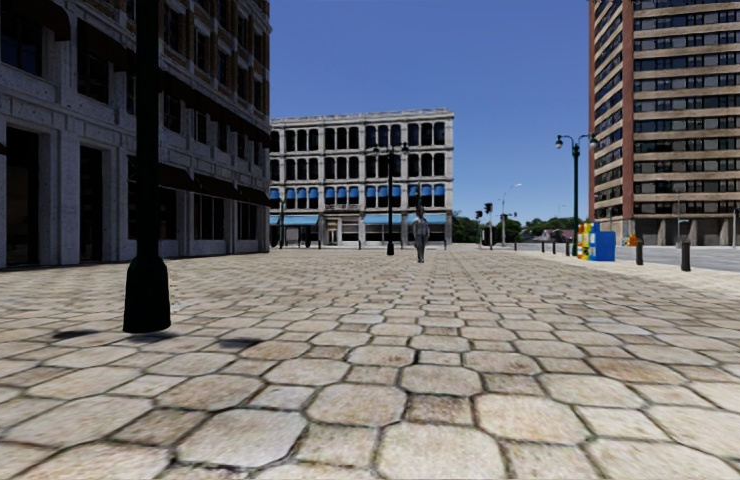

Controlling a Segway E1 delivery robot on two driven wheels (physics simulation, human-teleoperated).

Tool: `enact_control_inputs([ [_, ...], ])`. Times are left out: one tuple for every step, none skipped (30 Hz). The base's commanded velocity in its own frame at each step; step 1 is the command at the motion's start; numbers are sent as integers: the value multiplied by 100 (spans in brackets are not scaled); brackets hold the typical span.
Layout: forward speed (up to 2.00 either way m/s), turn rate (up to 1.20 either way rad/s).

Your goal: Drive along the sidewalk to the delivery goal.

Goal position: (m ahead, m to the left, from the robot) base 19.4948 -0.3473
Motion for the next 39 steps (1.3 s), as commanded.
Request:
enact_control_inputs([
  [200, 24],
  [200, 24],
  [200, 24],
  [200, 24],
  [200, 24],
  [200, 24],
  [200, 24],
  [200, 24],
  [200, 24],
  [200, 24],
  [200, 24],
  [200, 24],
  [200, 24],
  [200, 24],
  [200, 24],
  [200, 24],
  [200, 24],
  [200, 24],
  [200, 24],
  [200, 0],
  [200, 0],
  [200, 0],
  [200, 0],
  [200, 0],
  [200, 0],
  [200, 0],
  [200, 0],
  [200, 0],
  [200, 0],
  [200, 0],
  [200, 0],
  [200, 0],
  [200, 0],
  [200, 0],
  [200, 0],
  [200, 0],
  [200, 0],
  [200, 0],
  [200, 0],
])
